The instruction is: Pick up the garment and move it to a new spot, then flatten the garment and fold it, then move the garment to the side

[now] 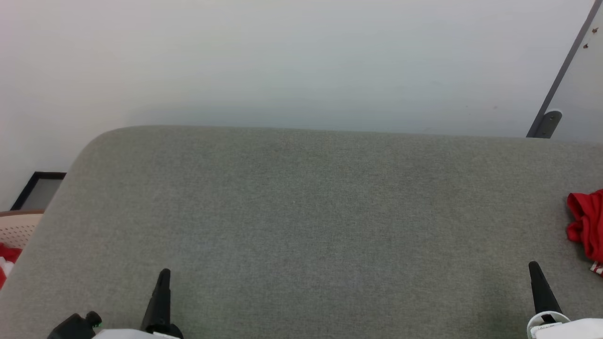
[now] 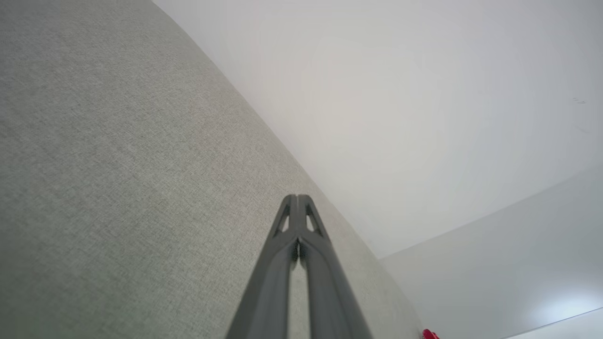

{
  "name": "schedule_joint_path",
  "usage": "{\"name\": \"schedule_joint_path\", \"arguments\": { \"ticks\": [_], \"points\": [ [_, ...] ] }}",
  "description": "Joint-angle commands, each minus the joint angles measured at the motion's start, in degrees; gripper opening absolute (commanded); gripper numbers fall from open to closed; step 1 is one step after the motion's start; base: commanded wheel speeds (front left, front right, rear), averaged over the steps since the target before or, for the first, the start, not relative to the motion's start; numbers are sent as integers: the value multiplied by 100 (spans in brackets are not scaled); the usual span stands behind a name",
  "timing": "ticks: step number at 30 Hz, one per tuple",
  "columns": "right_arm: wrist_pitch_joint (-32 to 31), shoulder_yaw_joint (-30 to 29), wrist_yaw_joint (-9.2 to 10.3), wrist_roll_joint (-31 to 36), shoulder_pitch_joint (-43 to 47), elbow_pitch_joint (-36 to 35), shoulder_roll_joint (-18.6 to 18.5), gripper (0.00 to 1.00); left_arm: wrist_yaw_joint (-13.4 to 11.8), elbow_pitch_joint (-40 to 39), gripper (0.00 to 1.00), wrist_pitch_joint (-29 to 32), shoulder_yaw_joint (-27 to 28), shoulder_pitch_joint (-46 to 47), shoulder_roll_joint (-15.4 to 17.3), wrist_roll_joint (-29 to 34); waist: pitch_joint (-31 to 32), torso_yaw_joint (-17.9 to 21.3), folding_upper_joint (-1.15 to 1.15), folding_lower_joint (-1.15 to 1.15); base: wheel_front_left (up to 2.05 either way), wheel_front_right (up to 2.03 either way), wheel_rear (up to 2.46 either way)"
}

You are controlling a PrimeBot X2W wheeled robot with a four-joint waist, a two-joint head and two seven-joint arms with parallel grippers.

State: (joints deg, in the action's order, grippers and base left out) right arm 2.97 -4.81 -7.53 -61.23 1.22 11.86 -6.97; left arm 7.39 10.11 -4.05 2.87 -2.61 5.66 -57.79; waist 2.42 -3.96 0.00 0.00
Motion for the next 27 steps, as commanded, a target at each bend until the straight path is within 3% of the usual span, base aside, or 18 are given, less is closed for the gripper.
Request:
{"name": "schedule_joint_path", "arguments": {
  "ticks": [1,27],
  "points": [
    [-38,-30,3,-157,-145,-38,-4,0,7,-32,0,29,33,132,11,-161,-5,8,0,0,0,0,0],
    [-441,-102,4,-1429,-423,69,176,0,11,148,0,441,133,473,-81,-1625,-96,146,0,0,0,0,0]
  ]
}}
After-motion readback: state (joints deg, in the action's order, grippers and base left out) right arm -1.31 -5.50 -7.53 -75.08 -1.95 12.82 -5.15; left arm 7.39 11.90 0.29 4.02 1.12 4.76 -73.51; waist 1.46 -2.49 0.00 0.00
